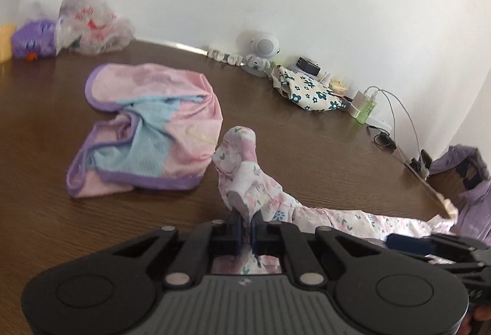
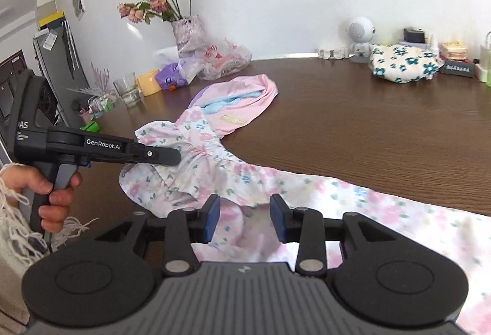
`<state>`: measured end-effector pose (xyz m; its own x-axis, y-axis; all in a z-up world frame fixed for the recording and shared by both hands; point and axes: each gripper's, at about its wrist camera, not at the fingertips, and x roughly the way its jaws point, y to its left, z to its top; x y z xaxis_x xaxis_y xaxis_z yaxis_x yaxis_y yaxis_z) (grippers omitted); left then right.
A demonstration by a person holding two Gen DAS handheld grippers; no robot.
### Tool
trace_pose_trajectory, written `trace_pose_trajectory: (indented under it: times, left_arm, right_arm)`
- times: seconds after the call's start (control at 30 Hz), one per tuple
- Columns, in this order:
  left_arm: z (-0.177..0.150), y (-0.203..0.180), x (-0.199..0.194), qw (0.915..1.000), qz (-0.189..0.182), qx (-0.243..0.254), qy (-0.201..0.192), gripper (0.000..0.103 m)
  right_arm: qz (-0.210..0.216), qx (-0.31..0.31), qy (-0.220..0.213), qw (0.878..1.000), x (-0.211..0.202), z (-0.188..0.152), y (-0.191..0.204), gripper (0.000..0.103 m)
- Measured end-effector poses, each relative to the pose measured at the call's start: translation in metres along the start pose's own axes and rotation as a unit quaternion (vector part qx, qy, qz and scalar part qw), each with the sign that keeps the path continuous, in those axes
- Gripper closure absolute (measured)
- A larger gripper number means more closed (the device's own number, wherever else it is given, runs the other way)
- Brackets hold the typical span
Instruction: Fold clothes
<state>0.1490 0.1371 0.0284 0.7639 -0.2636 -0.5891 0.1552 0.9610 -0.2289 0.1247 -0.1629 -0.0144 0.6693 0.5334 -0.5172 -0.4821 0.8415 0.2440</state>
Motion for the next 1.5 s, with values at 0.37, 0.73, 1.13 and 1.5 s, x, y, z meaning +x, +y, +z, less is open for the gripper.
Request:
trace_pose_trajectory:
  times: [0.37,0.73,1.13,1.5]
  left_arm:
    - [-0.019,-0.15,-0.015,0.9116,0.134,0.377,-0.093,0.098]
    - [-0.084,-0.235,0.054,0.8783,0.134,0.459,-0.017,0.073]
    - [-0.02,-0.157,-0.027,0.9803,-0.087,0.174,-0.031,0.044]
    - [-0.024,-0.092,0.007,0.9874,-0.027,0.156,0.003,0.085]
  right_arm:
    - [-0.11,0.086,0.013,0.99,-0.051,-0.049,-0.065,0.066]
    - [-0.076,0.089,-0.008,0.993,-0.058,-0.062,-0.073,0.066]
    - [-0.06,0.1,-0.017,0.993,-0.061,-0.063,-0.078,0.066]
    - [0.076,0.114,-0.022,0.99,-0.021,-0.002,-0.045,0.065]
